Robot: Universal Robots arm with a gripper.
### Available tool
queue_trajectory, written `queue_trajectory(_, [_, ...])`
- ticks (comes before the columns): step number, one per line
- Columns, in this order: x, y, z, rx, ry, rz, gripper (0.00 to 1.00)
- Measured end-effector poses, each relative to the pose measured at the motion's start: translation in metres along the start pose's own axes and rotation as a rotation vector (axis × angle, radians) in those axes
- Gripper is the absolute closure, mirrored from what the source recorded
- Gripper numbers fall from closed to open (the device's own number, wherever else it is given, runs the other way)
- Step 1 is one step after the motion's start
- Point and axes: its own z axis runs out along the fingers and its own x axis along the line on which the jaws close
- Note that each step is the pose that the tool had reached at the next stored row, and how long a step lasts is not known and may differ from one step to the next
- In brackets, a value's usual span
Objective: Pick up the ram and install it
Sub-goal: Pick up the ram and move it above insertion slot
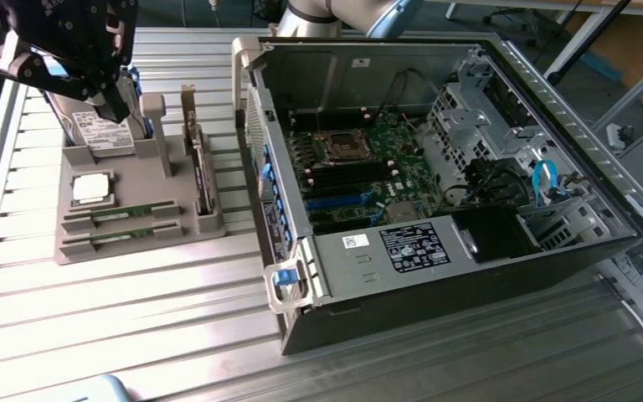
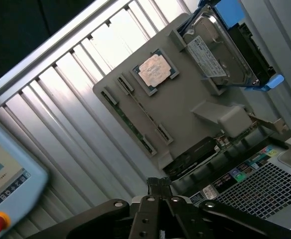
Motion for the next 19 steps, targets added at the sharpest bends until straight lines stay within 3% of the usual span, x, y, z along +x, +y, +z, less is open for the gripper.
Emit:
queue_trajectory(6, [0.0000,0.0000,0.0000,-0.0008,-0.0063,-0.043,0.90])
queue_trajectory(19, [0.0000,0.0000,0.0001,-0.0035,-0.0284,-0.194,0.90])
